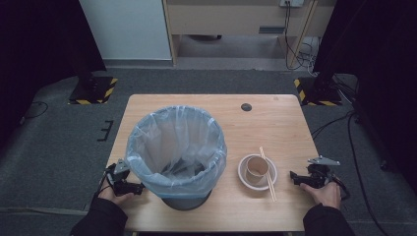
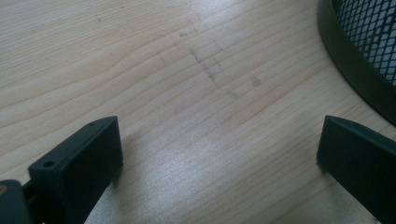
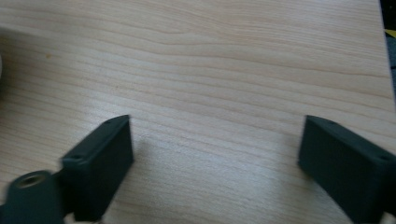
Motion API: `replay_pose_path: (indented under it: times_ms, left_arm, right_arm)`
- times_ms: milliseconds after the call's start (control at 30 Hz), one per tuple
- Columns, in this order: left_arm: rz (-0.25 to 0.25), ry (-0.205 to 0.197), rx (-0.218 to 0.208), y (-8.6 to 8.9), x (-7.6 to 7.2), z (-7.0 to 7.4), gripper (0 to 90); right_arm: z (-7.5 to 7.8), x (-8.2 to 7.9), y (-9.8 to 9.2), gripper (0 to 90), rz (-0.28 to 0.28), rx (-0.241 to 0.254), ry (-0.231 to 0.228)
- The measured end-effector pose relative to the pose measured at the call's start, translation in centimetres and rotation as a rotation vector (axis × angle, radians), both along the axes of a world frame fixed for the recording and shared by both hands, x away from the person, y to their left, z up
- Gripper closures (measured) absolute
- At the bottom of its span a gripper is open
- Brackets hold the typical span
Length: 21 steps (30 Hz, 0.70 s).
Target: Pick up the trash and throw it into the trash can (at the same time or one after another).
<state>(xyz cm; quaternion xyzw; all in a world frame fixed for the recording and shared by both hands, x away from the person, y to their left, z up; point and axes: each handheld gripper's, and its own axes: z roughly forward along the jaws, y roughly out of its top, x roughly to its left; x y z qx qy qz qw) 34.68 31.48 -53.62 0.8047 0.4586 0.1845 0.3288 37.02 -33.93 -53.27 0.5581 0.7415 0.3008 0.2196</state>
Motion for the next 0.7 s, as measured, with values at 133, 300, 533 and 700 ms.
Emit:
replay_pose_path:
  times_ms: [133,300,533,700]
  left_arm:
    - [0.0,0.0,0.0,0.0,0.0,0.0,0.0]
    - [0.0,0.0,0.0,0.0,0.0,0.0,0.0]
    - [0.0,0.0,0.001,0.0,0.0,0.0,0.0]
    - [0.0,0.0,0.0,0.0,0.0,0.0,0.0]
  right_arm:
    - [0.4,-0.1,-0.4,25.1,-0.021,0.017,0.016]
    - [1.5,-0.5,-1.1,28.3,-0.068,0.065,-0.056]
    - [3.1,-1.1,-0.7,32.1,-0.045,0.101,-0.145]
    - [4.5,-1.2,0.2,32.0,-0.026,0.123,-0.179]
